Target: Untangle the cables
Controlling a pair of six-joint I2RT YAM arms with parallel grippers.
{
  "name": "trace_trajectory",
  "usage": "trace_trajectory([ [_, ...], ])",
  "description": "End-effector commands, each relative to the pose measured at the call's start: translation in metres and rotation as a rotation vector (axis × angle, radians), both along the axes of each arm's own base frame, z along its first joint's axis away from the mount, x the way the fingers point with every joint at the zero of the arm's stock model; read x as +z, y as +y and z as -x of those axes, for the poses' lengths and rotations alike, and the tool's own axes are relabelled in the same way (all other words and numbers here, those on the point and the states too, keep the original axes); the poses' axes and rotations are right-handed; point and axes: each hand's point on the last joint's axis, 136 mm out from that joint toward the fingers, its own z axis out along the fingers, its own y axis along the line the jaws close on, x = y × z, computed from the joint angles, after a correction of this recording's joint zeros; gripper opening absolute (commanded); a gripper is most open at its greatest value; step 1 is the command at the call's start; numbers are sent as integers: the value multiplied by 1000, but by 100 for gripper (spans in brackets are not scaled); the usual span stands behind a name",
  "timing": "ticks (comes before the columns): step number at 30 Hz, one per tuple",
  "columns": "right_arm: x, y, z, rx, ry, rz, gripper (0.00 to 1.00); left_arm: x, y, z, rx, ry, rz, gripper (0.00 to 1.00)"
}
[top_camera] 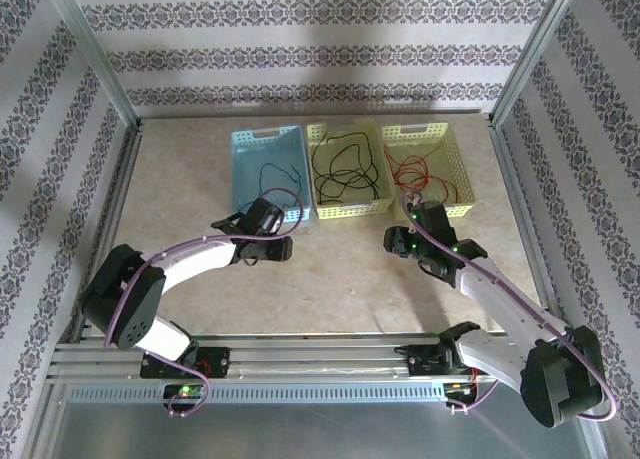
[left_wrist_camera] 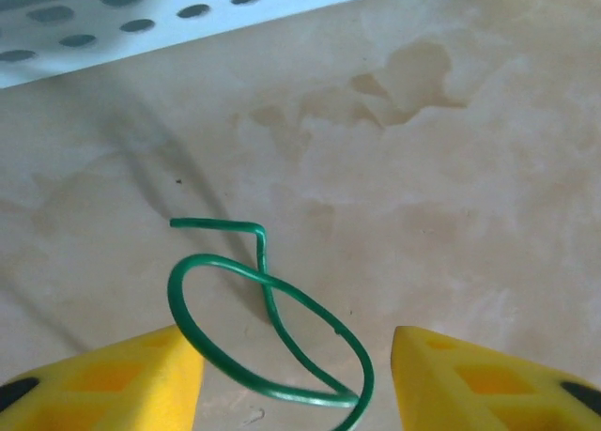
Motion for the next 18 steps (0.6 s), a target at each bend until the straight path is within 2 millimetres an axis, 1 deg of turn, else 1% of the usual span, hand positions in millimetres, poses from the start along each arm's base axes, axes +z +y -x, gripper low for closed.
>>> trace_trajectory([
  [1, 13, 1, -3, 19, -40, 18, 49, 4, -6, -16, 19, -44, -12, 34],
  [2, 14, 2, -3, 25, -42, 16, 49, 2, -8, -18, 19, -46, -7, 22],
  [3, 15, 3, -3, 28, -43, 14, 49, 2, -11, -20, 12, -52, 4, 12],
  [4, 17, 4, -3, 34, -47, 10, 49, 2, -14, -22, 5, -60, 21, 3],
  [5, 19, 6, -3, 42, -51, 4, 49, 5, -19, -23, -6, -72, 46, 0],
  [7, 23, 12, -2, 75, -58, -11, 49, 19, -38, -22, -60, -100, 143, 0],
  [8, 25, 17, 0, 99, -61, -26, 49, 33, -53, -19, -112, -130, 229, 0],
  [9, 28, 24, 1, 129, -65, -47, 49, 51, -69, -16, -166, -172, 332, 0],
  [11, 34, 41, 5, 201, -75, -108, 49, 91, -92, -8, -238, -255, 531, 0],
  [13, 43, 62, 11, 285, -89, -188, 49, 124, -103, -3, -275, -319, 673, 0],
  [14, 49, 73, 15, 329, -101, -226, 50, 137, -107, -2, -290, -341, 724, 0],
  [15, 55, 83, 18, 372, -110, -258, 50, 149, -111, 0, -305, -353, 769, 0],
  [18, 70, 105, 25, 465, -132, -299, 50, 171, -121, 5, -351, -378, 868, 0],
])
